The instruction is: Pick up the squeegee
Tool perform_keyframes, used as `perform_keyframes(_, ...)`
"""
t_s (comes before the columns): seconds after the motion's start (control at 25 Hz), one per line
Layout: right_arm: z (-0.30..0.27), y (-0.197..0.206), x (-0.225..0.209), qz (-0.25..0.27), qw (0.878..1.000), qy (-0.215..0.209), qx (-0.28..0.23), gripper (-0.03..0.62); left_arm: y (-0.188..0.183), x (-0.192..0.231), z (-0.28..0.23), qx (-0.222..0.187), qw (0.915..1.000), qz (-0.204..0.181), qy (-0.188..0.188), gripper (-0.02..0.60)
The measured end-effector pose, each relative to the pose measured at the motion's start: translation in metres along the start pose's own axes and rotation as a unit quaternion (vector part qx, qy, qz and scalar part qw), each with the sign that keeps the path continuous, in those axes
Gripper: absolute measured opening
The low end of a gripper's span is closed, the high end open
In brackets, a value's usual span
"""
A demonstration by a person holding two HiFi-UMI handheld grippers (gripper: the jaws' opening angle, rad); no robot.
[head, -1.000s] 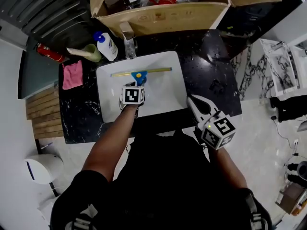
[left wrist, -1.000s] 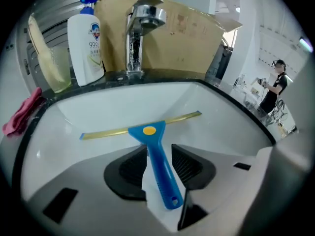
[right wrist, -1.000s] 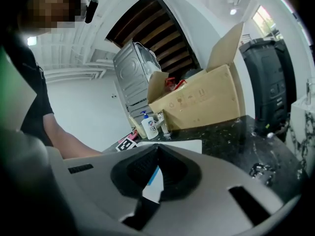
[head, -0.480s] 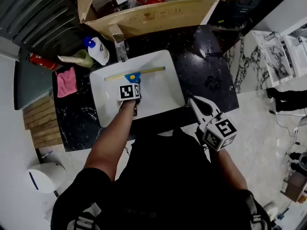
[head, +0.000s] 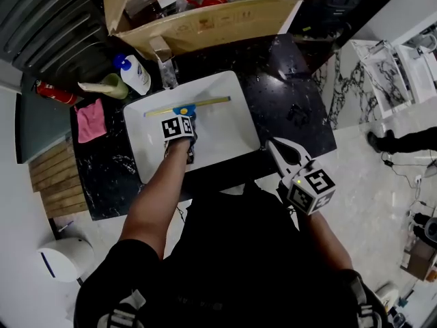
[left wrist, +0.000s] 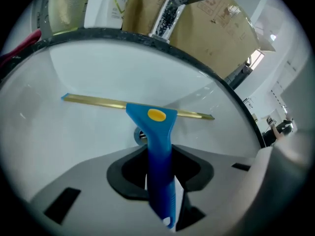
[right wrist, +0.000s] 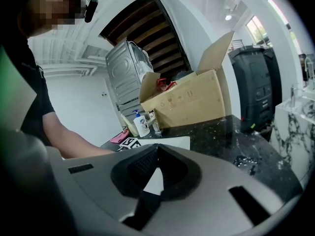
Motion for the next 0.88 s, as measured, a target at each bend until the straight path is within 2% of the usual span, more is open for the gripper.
perform_keyframes(0.28, -0.009, -0.004, 0.009, -0.025, 0.999, -0.022, -0.005, 0.009, -0.009, -0.009, 0.037, -0.038, 0.9989, -0.020, 0.020, 0.135)
perform_keyframes(0.44, -0.020, -0.008, 0.009, -0.003, 1.000, -0.025, -0.001, 0.009, -0.010, -0.013, 0.063, -0.059, 0.9974, -0.021, 0.037, 0.135)
perform_keyframes(0.72, -0.048, -0.015, 0.031, 0.019, 0.998, -0.065, 0.011, 0.009, -0.008, -0.008, 0.118, -0.104, 0.9927, -0.016, 0.060, 0.135)
perform_keyframes(0.88, -0.063, -0.017, 0.046, 0.032, 0.996, -0.086, 0.010, 0.009, -0.006, 0.002, 0.148, -0.128, 0.9888, 0.000, 0.077, 0.135)
Point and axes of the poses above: the fingertips, and each gripper's own axes: z backward along the fingers, x to its left, y out of its underside, the point moved 5 cm from there along z, backward along the fingers, and after that the axes turned 9 degrees about -y, right-handed, at the moved point
